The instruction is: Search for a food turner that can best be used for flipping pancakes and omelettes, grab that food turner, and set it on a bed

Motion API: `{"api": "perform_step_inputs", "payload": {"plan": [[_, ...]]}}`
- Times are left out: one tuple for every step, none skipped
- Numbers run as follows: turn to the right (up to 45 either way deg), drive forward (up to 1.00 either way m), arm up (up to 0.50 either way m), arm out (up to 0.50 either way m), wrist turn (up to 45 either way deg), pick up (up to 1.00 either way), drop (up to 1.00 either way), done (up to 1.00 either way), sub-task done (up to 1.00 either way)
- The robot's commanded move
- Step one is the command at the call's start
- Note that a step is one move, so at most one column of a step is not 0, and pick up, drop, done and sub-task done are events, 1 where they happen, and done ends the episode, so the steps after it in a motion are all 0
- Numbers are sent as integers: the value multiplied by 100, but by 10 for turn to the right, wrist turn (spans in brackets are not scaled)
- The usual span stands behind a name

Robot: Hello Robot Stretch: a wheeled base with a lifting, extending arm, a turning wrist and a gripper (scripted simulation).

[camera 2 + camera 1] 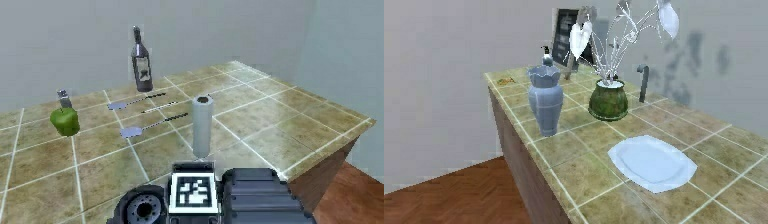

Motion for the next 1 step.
{"api": "perform_step_inputs", "payload": {"plan": [[0, 0, 0, 44, 0, 0, 0, 0, 0]]}}
